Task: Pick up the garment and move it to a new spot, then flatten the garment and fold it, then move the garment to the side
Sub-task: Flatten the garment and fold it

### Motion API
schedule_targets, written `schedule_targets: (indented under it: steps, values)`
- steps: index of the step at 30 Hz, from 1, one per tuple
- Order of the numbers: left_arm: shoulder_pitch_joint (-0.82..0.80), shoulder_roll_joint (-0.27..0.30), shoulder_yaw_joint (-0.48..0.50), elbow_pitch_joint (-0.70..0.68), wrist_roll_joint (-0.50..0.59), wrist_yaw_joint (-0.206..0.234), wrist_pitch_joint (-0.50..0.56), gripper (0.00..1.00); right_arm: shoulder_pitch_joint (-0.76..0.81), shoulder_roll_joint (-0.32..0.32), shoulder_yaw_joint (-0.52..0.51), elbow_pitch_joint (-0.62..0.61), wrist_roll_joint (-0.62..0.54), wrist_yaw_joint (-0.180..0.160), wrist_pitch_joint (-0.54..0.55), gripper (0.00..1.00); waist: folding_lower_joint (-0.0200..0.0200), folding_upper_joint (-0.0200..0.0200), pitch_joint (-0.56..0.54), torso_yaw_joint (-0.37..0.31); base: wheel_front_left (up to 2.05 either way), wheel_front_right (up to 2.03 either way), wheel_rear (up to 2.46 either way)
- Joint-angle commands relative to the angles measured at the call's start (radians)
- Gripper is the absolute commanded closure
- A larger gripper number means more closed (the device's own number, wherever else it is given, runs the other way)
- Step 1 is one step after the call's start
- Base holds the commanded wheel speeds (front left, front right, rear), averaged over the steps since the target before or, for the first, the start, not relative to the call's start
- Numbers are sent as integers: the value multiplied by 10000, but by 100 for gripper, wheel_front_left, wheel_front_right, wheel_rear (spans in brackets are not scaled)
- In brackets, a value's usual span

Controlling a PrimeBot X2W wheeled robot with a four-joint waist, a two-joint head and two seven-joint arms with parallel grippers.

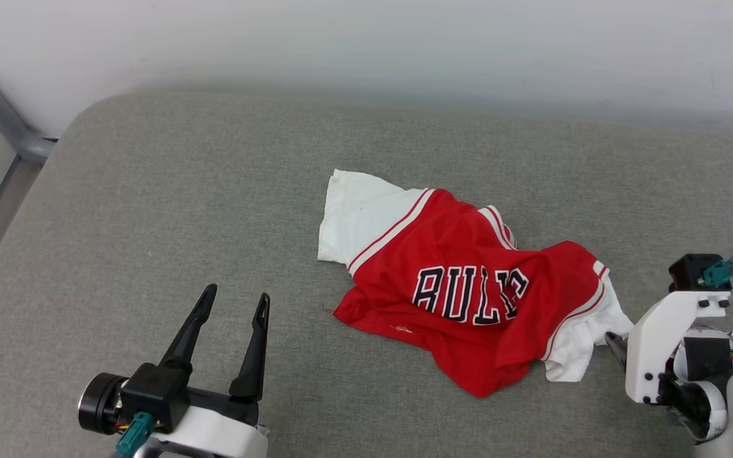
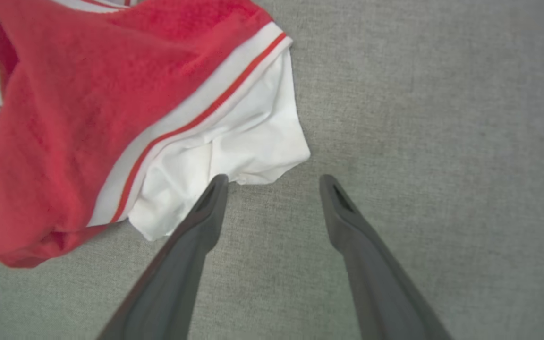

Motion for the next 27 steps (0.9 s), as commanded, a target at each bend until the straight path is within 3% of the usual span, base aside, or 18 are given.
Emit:
schedule_targets:
  steps: [1, 5, 16, 18, 19, 27]
  values:
    - [-154, -72, -1, 18, 70, -54, -26, 0, -164, -130, -38, -102, 71, -7, 280, 0, 0, 0, 243, 240, 0, 0, 0]
    - [-322, -145, 25, 33, 189, -120, -26, 0, -156, -265, -290, -256, 149, -7, 911, 0, 0, 0, 565, 549, 0, 0, 0]
    - [-624, -288, 144, 59, 362, -230, -27, 0, -157, -199, -510, 291, -69, -5, 497, 0, 0, 0, 1177, 1000, 0, 0, 0]
    - [-647, -298, 187, 70, 390, -239, -27, 0, -73, -245, -407, 442, -99, -5, 436, 94, 0, 0, 1217, 1012, 0, 0, 0]
    - [-668, -303, 212, 76, 395, -248, -27, 0, -27, -275, -379, 491, -100, -5, 391, 100, 0, 0, 1224, 1009, 0, 0, 0]
    - [-412, -320, 479, 248, 456, -288, -27, 0, 294, -986, -132, 419, -24, -13, 214, 100, 0, 0, 673, 590, 0, 0, 0]
